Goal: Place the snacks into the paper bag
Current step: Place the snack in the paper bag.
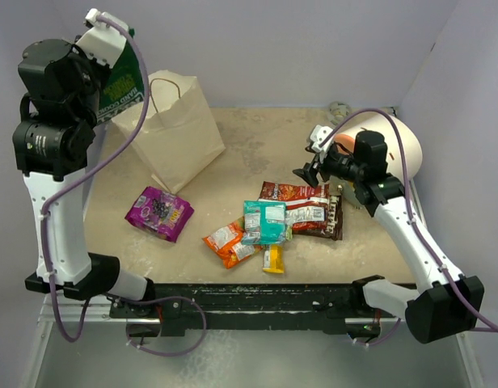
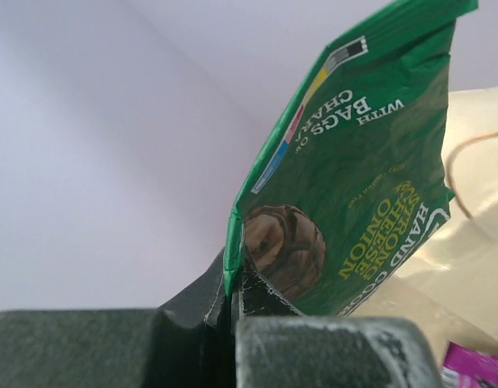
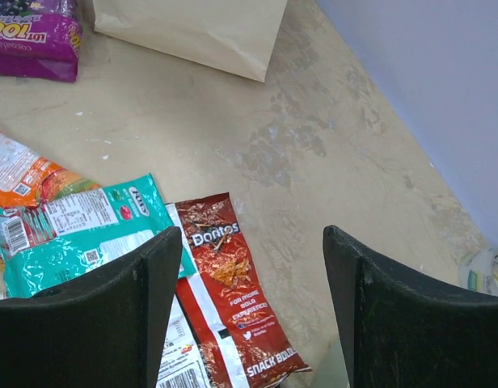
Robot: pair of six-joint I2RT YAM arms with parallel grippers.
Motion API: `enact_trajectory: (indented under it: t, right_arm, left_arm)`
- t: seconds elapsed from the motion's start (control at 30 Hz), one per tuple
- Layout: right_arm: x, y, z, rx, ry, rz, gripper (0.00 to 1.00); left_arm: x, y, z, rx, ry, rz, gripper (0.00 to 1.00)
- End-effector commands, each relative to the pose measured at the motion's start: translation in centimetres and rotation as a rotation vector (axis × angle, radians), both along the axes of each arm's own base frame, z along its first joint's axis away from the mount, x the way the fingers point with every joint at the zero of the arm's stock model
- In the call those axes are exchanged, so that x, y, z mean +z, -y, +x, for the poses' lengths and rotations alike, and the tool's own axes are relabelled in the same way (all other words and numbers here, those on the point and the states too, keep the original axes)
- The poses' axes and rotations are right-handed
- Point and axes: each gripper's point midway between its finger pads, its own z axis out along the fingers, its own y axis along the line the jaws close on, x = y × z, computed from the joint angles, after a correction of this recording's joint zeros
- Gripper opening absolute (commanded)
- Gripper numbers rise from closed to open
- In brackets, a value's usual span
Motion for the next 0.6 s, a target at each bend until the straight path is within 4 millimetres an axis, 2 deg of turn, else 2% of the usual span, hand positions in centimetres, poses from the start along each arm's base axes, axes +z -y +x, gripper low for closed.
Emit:
enact_trajectory:
  t: [0.0, 0.2, 0.37, 0.57]
  right_arm:
    - [0.1, -0.5, 0.3, 0.032, 0.019, 0.010, 0.73]
    - [-0.4, -0.6, 0.3, 0.040, 0.001, 0.007, 0.73]
    - [-0.5, -0.7, 0.4, 0.042, 0.002, 0.006, 0.74]
    - [-0.6, -0.7, 0.4, 0.042, -0.001, 0.005, 0.74]
  left_arm:
    - [6.7, -2.7, -0.3, 0.152, 0.229, 0.070, 0.00]
    - [7.3, -2.5, 3.6, 0.178, 0.250, 0.133, 0.00]
    - [6.0, -1.8, 7.9, 0.170, 0.217, 0.186, 0.00]
    - [5.1, -1.3, 10.8, 0.169, 0.207, 0.215, 0.00]
